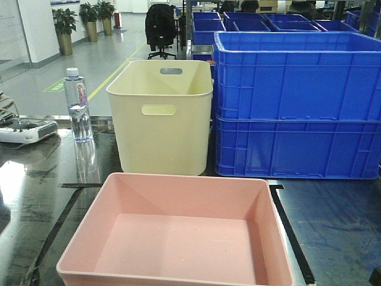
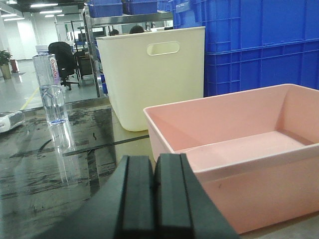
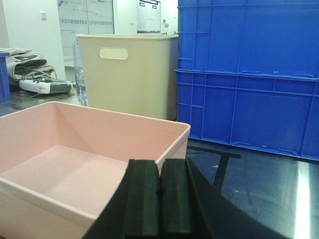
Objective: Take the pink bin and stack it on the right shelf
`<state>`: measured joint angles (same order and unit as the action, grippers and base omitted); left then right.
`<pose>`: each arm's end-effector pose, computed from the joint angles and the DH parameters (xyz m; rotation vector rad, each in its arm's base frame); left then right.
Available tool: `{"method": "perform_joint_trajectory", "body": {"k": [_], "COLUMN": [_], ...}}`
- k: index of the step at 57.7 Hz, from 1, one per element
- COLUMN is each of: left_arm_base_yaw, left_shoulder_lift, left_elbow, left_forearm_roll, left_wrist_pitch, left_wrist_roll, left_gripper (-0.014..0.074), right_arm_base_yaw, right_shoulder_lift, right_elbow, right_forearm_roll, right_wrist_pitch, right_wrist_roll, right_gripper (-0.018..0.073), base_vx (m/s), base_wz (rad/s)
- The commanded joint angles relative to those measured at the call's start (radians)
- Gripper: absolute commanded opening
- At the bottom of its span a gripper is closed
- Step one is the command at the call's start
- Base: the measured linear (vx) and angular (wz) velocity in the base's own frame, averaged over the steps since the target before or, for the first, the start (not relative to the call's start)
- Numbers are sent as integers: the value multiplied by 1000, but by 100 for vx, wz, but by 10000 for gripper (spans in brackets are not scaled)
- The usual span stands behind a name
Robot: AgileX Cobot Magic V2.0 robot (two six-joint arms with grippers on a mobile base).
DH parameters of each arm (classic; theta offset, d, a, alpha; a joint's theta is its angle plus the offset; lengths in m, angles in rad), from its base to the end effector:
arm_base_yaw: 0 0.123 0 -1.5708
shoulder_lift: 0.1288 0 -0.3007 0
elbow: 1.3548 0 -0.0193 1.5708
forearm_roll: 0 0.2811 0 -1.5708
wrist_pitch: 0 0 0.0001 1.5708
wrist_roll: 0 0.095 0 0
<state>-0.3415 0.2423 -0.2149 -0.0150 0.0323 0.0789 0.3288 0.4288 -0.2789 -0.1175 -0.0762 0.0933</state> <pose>0.0887 -0.0316 0.2706 0.3119 1.5157 -0.2204 0.1148 0.0401 0.2849 -0.2811 1.5376 0.2474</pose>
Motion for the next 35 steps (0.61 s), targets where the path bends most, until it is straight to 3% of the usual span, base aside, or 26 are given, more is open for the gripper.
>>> {"method": "perform_joint_trajectory", "body": {"k": [1, 13, 15, 19, 26, 35], "left_arm_base_yaw": [0, 5, 14, 56, 163, 242], "left_shoulder_lift": [10, 3, -13, -67, -192, -269], "left_elbow": [-27, -16, -2, 49, 174, 257], "left_forearm_roll": [-9, -9, -7, -35, -96, -62], "left_wrist_pitch": [-91, -90, -79, -43, -13, 22], "left_wrist_roll": [1, 1, 30, 82, 98, 102], "left_gripper": [-8, -8, -8, -8, -8, -8], "right_arm_base_yaw": [-4, -4, -4, -4, -4, -4], "right_shoulder_lift": [11, 11, 11, 11, 11, 10], "right_elbow": [-27, -27, -27, -27, -27, -27], "right_forearm_roll": [-12, -12, -12, -12, -12, -12], "right_wrist_pitch": [-91, -85, -85, -86, -86, -86], "right_wrist_roll": [-11, -11, -11, -11, -11, -11], "right_gripper": [-11, -11, -11, -11, -11, -11], "base_vx": [0, 0, 0, 0, 0, 0], "base_wz": [0, 0, 0, 0, 0, 0]}}
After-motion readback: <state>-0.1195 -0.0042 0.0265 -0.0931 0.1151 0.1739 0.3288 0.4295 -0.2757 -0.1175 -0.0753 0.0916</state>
